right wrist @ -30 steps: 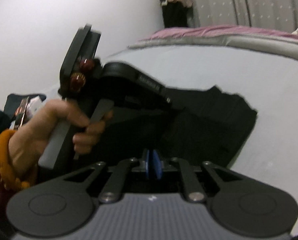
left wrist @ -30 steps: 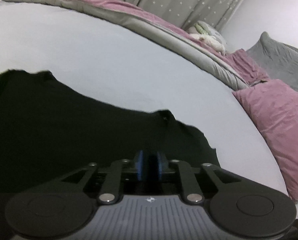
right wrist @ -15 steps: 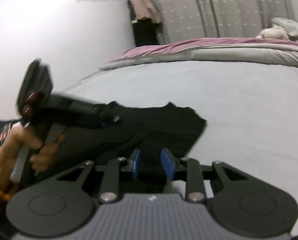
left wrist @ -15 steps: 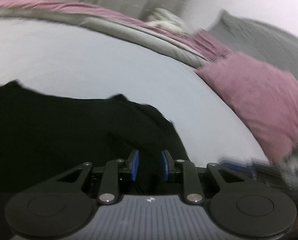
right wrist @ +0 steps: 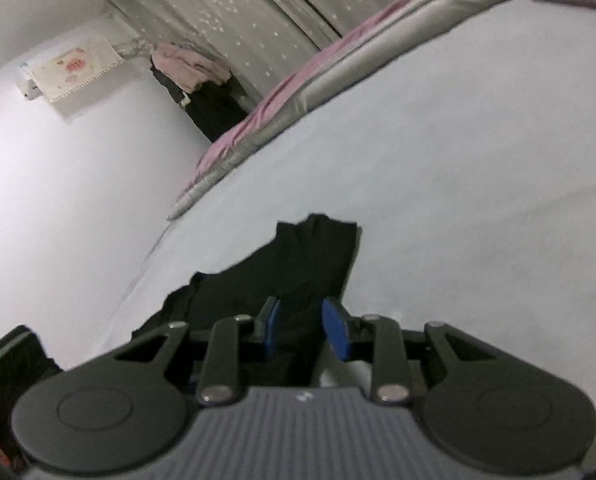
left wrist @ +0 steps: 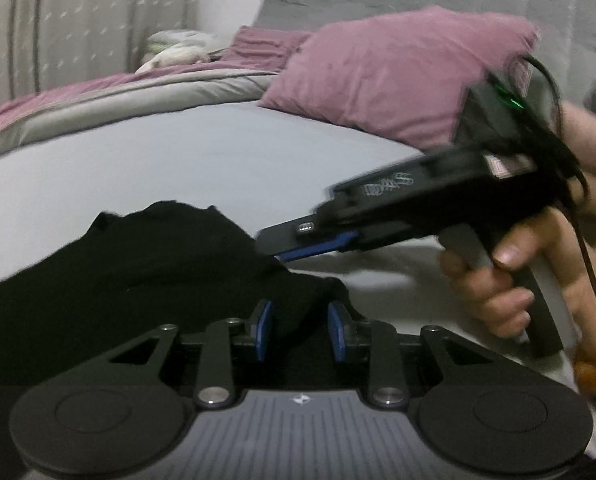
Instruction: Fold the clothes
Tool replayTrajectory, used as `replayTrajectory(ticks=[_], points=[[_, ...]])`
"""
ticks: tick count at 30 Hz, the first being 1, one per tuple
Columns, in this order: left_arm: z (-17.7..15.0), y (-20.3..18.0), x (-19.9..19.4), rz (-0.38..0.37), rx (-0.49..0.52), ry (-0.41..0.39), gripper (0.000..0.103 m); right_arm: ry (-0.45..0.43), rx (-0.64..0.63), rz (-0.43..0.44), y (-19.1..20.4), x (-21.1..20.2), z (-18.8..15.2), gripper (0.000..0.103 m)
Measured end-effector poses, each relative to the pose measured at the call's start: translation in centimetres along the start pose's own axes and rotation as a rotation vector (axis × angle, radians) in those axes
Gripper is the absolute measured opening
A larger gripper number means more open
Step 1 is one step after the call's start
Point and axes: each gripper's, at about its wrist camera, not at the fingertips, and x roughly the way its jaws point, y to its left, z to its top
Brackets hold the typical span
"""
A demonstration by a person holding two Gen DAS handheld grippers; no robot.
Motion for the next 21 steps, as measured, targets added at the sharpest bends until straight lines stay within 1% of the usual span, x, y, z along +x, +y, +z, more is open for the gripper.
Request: replayTrajectory(ticks=[2, 4, 5, 6, 7, 10, 12, 15, 17, 18, 19, 20, 21], points=[[-0.1, -0.5, 0.2, 0.033, 0.036, -0.003, 0.029, 0.014, 0.004, -0.015, 0.1, 0.9, -0.3, 0.026], [-0.2, -0.8, 0.6, 0.064, 0.048, 0.005, 0.027, 0.018, -0.005, -0.033, 0.4, 1.5, -0.5, 0.016], [-0.2, -0.9, 0.7, 0.070, 0.053, 0.006, 0.014, 0.019, -0.009, -0.042, 0.5, 1.8, -0.6, 0.013], [-0.2, -1.1, 0.7, 0.064, 0.066, 0.002, 0.006, 0.014, -0.015, -0.051, 0.7, 2.0, -0.7, 0.008], [-0.2, -1.3, 0.6, 0.058, 0.078, -0.001, 0.002, 0.001, -0.021, -0.059, 0.8, 1.9, -0.7, 0.006], [-0.5, -1.9, 0.7, 0.048, 0.119, 0.032, 0.001, -0.044, -0.027, -0.075, 1.0, 1.4, -0.4, 0.006], [-0.5, -2.1, 0.9, 0.048, 0.140, 0.056, 0.001, -0.042, -0.023, -0.099, 0.8, 1.6, -0.4, 0.006], [-0.1, -2.2, 0.6, 0.044, 0.148, 0.066, 0.005, -0.021, -0.041, -0.141, 0.8, 2.1, -0.6, 0.006], [0.2, -1.9, 0.2, 0.032, 0.144, 0.065, 0.020, -0.018, -0.053, -0.132, 1.0, 2.0, -0.5, 0.011], [0.3, -1.7, -0.3, 0.025, 0.129, 0.056, 0.025, -0.023, -0.049, -0.124, 1.0, 1.7, -0.4, 0.015], [0.5, -1.4, -0.8, 0.017, 0.113, 0.046, 0.033, -0.029, -0.044, -0.118, 0.9, 1.5, -0.3, 0.025], [0.7, -0.9, -1.4, 0.009, 0.091, 0.029, 0.036, -0.044, -0.042, -0.110, 1.0, 1.1, -0.2, 0.029], [0.9, -0.3, -1.8, 0.006, 0.071, 0.015, 0.037, -0.062, -0.043, -0.100, 1.1, 0.7, -0.1, 0.032]])
